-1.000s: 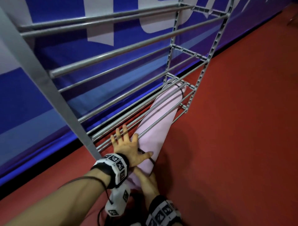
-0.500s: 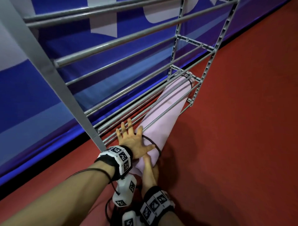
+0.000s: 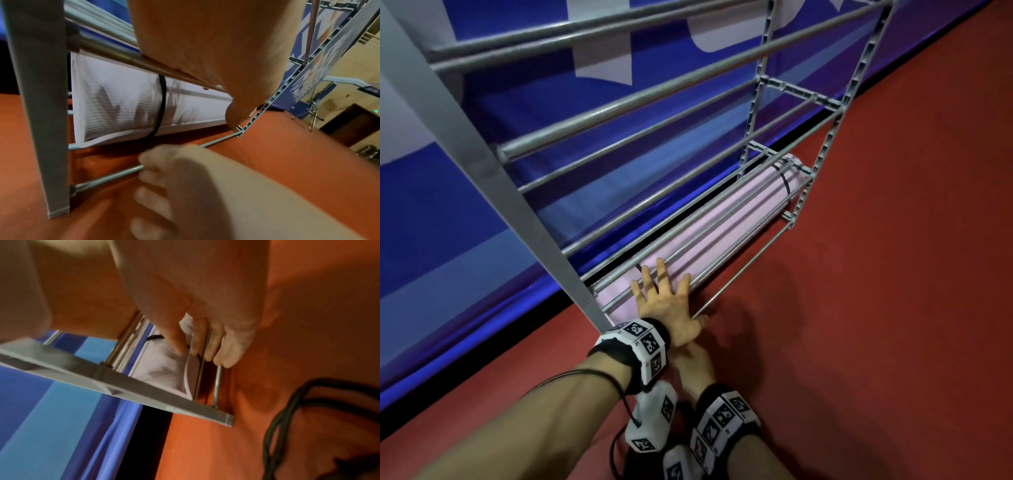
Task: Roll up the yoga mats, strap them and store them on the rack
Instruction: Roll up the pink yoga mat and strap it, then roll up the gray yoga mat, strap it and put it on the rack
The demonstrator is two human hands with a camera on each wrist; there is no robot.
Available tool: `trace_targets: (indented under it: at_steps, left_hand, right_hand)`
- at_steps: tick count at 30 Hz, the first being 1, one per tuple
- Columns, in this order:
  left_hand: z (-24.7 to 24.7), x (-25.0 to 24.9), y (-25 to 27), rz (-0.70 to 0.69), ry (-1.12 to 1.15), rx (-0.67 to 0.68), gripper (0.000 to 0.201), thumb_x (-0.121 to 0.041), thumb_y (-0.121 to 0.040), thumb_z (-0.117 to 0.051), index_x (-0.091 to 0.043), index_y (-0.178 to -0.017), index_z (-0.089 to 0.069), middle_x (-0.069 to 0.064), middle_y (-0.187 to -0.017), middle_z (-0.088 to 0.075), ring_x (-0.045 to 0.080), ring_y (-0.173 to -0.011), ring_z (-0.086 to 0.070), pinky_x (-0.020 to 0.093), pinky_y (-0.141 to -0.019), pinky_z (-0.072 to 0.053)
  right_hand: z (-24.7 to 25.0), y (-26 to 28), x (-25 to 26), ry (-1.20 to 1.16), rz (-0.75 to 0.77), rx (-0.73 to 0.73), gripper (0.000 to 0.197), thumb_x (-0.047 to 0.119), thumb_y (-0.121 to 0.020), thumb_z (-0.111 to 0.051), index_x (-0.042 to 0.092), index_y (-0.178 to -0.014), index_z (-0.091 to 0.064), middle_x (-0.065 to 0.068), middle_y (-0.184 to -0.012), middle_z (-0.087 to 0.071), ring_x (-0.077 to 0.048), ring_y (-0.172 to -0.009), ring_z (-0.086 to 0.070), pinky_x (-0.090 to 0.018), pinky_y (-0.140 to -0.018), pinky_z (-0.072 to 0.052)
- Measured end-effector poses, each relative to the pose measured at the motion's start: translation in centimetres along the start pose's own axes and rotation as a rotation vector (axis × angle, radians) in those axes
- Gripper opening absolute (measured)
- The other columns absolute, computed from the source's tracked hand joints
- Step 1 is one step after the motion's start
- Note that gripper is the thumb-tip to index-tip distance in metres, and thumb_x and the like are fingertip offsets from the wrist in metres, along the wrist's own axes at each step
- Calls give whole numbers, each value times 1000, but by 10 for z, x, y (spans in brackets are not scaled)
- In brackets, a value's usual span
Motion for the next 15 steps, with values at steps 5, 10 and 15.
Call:
trace_targets:
  at_steps: [5,10,15]
  left_hand:
    - [3,0,2,47,9,42,88,-73,-84,-39,-28,-153,-6,15,-154,30,43,-141,24,58,-114,11]
    - [27,-27,16,158,35,-177,86,-60,-79,-60,-6,-136,-26,22,-151,-22,39,-142,-19,53,-114,-18]
    - [37,-149,47,-333,96,-318,44,-38,-83,-66,-9,-113,-54,18,-117,-57,37,-113,-51,44,-93,-42]
  right_hand:
    - [69,16,-11,-87,-48,-133,13,30,-60,-63,29,-70,-70,-1,-81,-69,-20,-80,-61,-37,-78,-49]
    - [184,70,9,-63,0,-331,12,16,-79,-66,27,-73,-65,7,-70,-63,-17,-73,-59,-25,-61,-44]
    - [309,152,20,-10,-19,-525,12,23,-80,-67,24,-68,-64,5,-75,-65,-20,-79,-60,-30,-65,-47]
Point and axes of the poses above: each hand's wrist, its own y-axis away from the middle knuckle, its own z-axis out of the back of the hand, x = y × z, the point moved 6 cm from there along -y, towards the middle knuckle
